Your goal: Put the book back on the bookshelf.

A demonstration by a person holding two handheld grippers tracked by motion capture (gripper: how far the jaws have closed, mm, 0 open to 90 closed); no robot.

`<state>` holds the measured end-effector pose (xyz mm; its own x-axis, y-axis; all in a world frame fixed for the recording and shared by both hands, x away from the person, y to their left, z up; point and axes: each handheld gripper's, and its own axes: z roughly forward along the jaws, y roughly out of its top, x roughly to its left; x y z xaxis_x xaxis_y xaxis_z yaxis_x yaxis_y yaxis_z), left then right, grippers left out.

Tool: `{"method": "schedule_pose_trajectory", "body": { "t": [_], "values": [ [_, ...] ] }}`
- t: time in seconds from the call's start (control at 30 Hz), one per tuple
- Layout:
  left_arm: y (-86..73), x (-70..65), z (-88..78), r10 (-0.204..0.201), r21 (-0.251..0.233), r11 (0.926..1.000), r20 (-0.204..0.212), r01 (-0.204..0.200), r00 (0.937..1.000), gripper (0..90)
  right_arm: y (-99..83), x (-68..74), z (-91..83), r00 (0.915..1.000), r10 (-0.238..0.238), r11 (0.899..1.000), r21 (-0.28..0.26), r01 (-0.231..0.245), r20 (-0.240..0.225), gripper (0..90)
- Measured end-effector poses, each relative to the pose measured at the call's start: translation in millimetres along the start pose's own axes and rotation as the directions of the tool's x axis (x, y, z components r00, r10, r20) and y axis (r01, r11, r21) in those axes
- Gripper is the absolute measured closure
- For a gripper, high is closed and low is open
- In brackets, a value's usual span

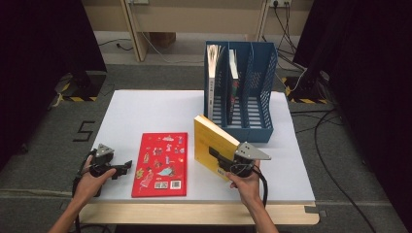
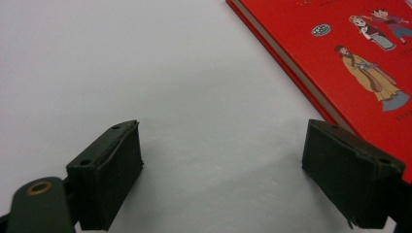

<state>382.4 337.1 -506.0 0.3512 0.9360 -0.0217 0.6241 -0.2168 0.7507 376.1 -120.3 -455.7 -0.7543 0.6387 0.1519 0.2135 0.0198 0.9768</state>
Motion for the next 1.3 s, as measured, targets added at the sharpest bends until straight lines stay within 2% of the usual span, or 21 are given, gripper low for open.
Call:
{"method": "schedule_pose_trajectory", "body": {
  "t": [0.2, 0.27, 0.43, 0.53, 0.9, 1.3],
  "values": [
    [0.0, 0.1, 0.0, 0.0, 0.0, 1.0, 0.001, 0.0, 1.0, 13.3, 2.4, -1.1, -2.0, 0.998, 0.063, 0.998, -0.029, -0.063, 0.004, 75.1],
    [0.0, 0.1, 0.0, 0.0, 0.0, 1.0, 0.001, 0.0, 1.0, 13.4, 4.1, -1.0, -3.8, 0.9975, 0.07, 0.997, -0.04, -0.07, 0.003, 75.2],
    [-0.1, 0.0, -0.1, 0.0, -0.001, 1.0, 0.001, 0.0, 1.0, 13.4, 11.6, 2.6, -10.7, 0.9988, 0.05, 0.996, -0.069, -0.05, 0.0, 75.2],
    [0.0, 0.1, 0.0, 0.0, 0.0, 1.0, 0.001, 0.0, 1.0, 13.4, 15.3, 2.8, -15.5, 0.9973, 0.074, 0.993, -0.09, -0.074, -0.004, 75.2],
    [-0.1, 0.1, 0.0, 0.0, 0.0, 1.0, 0.002, 0.0, 1.0, 13.3, 22.7, -3.1, -31.4, 0.9939, 0.106, 0.988, -0.115, -0.103, 0.028, 75.3],
    [-0.2, 0.0, 0.0, 0.0, -0.001, 1.0, 0.002, 0.0, 1.0, 13.2, 34.1, -11.6, -52.4, 0.987, 0.153, 0.974, -0.177, -0.142, 0.049, 75.3]
  ]
}}
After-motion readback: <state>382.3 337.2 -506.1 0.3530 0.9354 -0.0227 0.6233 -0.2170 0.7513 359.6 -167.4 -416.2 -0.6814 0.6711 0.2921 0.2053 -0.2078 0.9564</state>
